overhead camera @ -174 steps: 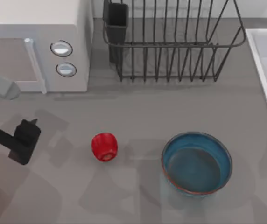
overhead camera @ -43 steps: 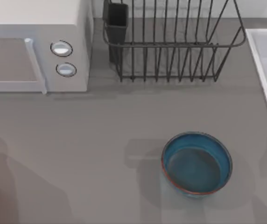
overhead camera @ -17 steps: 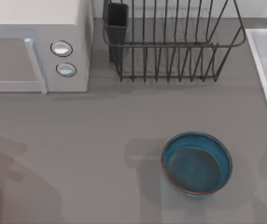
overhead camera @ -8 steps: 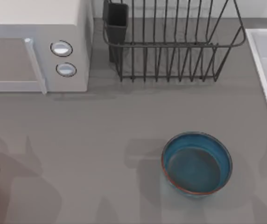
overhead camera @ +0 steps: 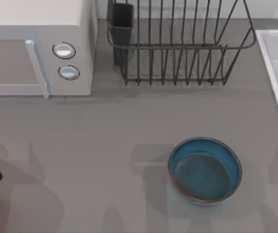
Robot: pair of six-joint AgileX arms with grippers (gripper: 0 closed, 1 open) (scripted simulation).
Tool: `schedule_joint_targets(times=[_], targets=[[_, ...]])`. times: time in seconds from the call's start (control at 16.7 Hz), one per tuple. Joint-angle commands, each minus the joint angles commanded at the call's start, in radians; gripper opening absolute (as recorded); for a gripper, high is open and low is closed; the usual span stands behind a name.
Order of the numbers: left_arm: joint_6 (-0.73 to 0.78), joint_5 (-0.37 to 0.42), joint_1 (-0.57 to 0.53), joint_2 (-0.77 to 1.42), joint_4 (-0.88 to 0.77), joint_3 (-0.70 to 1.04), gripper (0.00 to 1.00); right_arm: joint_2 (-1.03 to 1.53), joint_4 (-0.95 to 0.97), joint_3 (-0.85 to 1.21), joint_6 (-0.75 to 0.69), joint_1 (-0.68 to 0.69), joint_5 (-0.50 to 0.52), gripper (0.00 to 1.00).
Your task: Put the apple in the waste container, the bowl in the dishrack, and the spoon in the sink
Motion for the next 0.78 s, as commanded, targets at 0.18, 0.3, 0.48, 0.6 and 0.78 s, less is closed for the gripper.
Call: schedule_joint_targets(times=[0.18,0.3,0.48,0.6,0.78], targets=[[0.0,0.0,0.0,0.0,0.0,0.0,1.0,0.127,-0.104,0.121,0.043,0.046,-0.001,1.0],[0.0,0.0,0.0,0.0,0.0,0.0,1.0,0.265,-0.206,0.238,0.084,0.089,-0.002,1.0],[0.0,0.0,0.0,0.0,0.0,0.0,1.0,0.539,-0.388,0.44,0.16,0.165,-0.004,1.0],[0.0,0.0,0.0,0.0,0.0,0.0,1.0,0.744,-0.521,0.582,0.215,0.219,-0.006,1.0],[0.0,0.0,0.0,0.0,0.0,0.0,1.0,1.04,-0.718,0.791,0.298,0.296,-0.008,1.0]])
